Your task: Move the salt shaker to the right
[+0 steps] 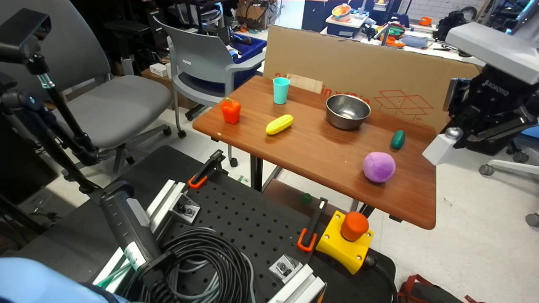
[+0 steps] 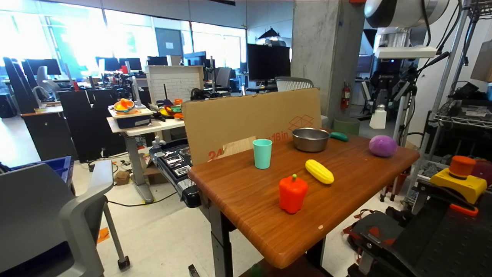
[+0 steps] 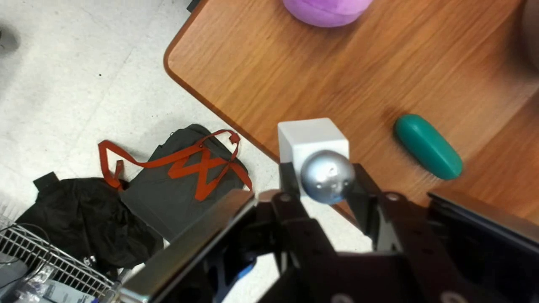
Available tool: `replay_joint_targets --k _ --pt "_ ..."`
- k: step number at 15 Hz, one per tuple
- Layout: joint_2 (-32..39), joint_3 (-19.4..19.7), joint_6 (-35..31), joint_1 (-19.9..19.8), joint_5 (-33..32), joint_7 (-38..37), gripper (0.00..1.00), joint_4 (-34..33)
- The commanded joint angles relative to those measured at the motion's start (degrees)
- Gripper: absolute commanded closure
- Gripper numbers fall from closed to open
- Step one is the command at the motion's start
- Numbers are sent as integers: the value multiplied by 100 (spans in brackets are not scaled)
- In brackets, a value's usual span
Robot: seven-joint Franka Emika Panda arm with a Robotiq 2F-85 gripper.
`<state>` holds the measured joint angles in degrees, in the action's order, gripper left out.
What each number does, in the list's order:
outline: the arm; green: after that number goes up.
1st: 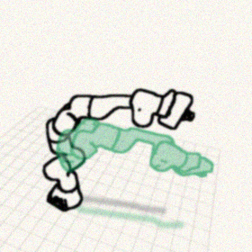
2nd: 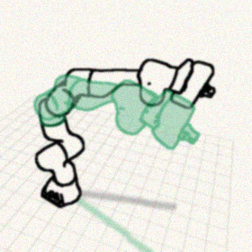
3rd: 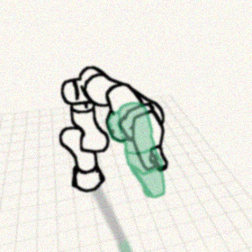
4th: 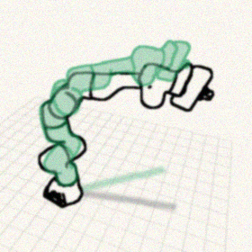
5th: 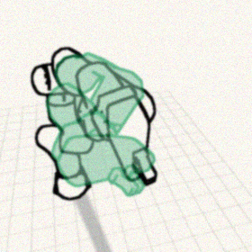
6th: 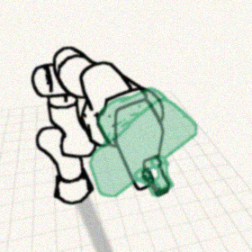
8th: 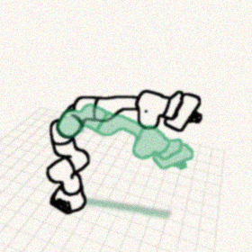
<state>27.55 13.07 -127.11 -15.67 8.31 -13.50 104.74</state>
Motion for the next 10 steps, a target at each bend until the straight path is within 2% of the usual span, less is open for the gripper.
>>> replay_joint_targets --k 1,7,10 --pt "575 -90 351 69 59 -219 91 -670" --pt "1115 -95 488 118 17 -377 91 -1131" --pt "807 -144 370 141 -7 -152 91 -841"
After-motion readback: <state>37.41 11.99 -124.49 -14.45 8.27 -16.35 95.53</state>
